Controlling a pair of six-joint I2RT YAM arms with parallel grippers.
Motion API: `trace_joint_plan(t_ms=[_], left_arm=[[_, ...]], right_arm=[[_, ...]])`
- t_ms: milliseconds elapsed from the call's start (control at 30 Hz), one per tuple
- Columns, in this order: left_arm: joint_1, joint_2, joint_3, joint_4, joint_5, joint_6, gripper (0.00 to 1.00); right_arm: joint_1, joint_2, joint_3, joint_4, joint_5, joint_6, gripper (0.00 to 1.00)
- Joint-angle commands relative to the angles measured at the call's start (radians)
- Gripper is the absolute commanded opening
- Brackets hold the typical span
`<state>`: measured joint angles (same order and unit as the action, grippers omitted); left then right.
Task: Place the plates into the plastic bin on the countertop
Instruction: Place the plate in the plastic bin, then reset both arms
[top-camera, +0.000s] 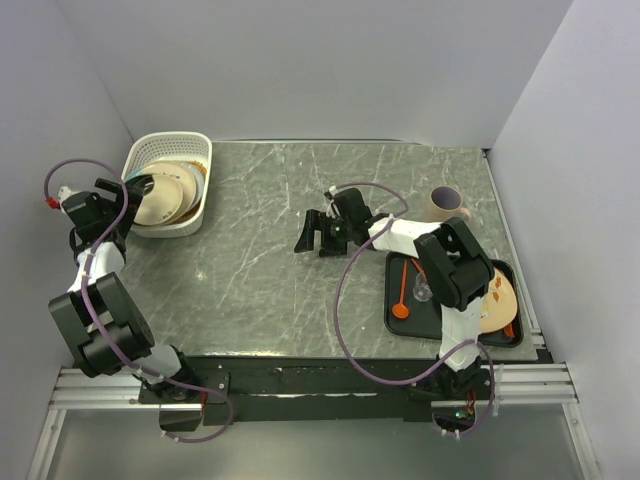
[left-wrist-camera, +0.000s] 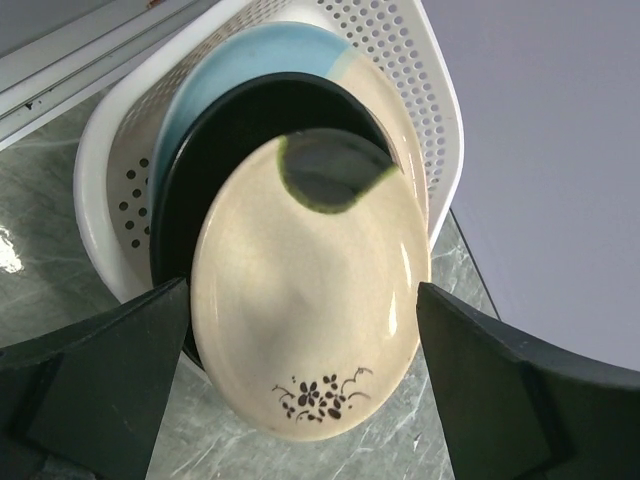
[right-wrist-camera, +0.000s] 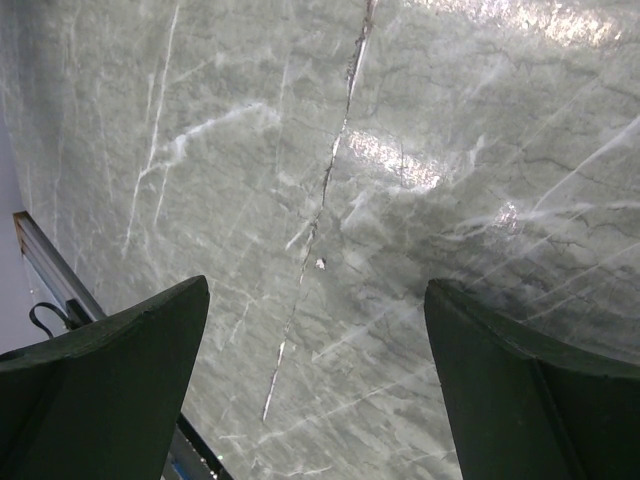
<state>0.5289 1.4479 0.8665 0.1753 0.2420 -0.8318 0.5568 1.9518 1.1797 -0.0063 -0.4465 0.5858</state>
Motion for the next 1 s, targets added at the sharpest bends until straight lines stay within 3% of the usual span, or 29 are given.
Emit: trace_joint_plan(t_ms=[0, 567, 967], left_arm=[[0.000, -0.043, 0.008, 0.023, -0.007, 0.026, 0.99], [-0.026, -0.106, 0.055, -0.097, -0.078, 0.062, 0.99], [-0.081, -0.173, 0.043, -0.086, -0.046, 0.118, 0.99]], right_arm=[[0.006, 0.007, 0.038, 0.012, -0.006, -0.011, 0.95], [0.005, 0.001, 0.037, 0.012, -0.004, -0.012, 0.95], [0.005, -0.019, 0.032, -0.001, 0.020, -0.017, 0.95]])
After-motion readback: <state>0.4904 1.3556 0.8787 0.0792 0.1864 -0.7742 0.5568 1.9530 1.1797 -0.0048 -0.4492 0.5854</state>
